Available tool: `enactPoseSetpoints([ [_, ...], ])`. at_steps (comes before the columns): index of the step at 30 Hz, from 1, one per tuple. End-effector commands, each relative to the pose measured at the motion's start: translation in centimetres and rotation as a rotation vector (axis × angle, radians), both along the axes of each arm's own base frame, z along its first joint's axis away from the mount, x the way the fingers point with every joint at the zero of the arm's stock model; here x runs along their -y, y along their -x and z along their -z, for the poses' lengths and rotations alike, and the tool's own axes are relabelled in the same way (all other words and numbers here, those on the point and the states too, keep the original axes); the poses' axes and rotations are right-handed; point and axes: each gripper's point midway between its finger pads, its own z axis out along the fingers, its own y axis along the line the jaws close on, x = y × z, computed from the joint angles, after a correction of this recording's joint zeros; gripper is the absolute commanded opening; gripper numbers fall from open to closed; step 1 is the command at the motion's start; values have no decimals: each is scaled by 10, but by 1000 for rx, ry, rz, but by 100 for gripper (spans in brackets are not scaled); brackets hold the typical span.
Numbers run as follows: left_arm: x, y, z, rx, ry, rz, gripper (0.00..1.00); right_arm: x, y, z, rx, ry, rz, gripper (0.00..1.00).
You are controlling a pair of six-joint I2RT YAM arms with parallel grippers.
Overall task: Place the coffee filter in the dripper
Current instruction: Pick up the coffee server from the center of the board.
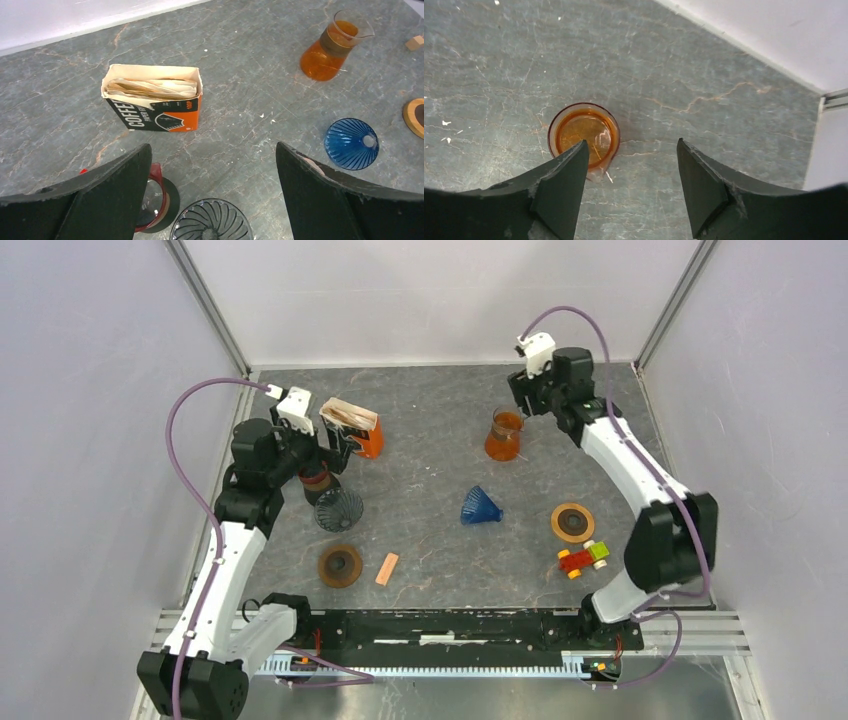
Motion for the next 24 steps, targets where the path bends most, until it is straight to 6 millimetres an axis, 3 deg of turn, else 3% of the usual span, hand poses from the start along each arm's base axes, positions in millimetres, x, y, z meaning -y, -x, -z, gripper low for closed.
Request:
enactPoseSetpoints([
  [1,6,1,-13,42,-7,58,100,-6,-15,27,-109,60,10,69],
  [10,9,1,-10,39,-1,73,100,-13,-26,75,-232,86,-26,55],
  [13,10,0,-9,38,1,80,100,-19,-27,85,-261,79,-51,44],
  [16,10,1,-8,37,0,83,100,-24,-28,90,-273,65,-71,36],
  [20,10,1,-8,39,-5,84,100,-25,-31,89,-279,60,-70,18],
  [24,11,1,-8,40,-5,87,100,-29,-30,80,-269,38,-81,8],
])
